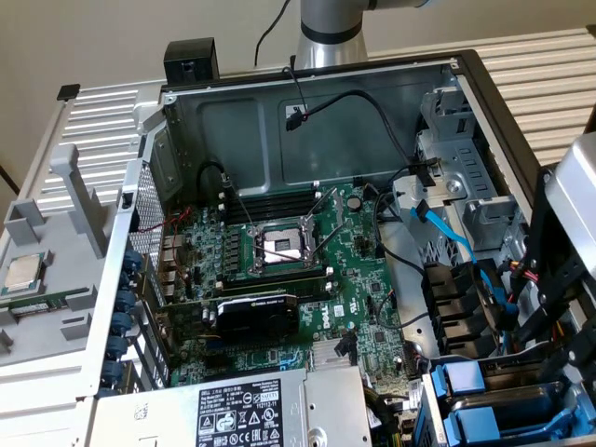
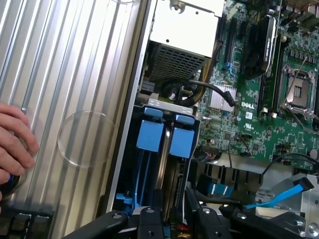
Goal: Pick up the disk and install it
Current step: 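Insert the first disk wire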
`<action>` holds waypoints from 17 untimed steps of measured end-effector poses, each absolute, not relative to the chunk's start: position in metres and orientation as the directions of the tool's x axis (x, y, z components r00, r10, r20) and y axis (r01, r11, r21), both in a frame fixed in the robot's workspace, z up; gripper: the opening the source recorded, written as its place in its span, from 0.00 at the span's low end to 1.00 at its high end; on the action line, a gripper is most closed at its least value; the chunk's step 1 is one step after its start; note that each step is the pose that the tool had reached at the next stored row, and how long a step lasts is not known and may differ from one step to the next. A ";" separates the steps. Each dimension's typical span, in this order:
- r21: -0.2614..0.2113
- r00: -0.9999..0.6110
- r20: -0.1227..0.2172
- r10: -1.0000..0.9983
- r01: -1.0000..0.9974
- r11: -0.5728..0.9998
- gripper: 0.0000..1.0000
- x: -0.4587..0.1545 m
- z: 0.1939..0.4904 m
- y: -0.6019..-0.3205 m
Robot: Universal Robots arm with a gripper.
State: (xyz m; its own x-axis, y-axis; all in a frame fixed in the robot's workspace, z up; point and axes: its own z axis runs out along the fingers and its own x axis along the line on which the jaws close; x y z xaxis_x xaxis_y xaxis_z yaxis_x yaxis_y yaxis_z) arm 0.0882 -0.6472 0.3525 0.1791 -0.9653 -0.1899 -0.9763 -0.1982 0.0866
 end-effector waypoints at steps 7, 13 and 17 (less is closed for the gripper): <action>0.086 0.179 -0.195 -0.964 -0.976 -0.198 0.32 0.091 0.352 -0.648; 0.084 0.179 -0.208 -0.962 -0.976 -0.200 0.32 0.088 0.351 -0.649; 0.083 0.179 -0.213 -0.960 -0.976 -0.200 0.32 0.088 0.351 -0.651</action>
State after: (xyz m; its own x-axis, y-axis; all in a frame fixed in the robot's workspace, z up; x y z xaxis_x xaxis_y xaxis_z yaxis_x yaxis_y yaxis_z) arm 0.0877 -0.6505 0.3509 0.1789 -0.9605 -0.2133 -0.9763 -0.2002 0.0827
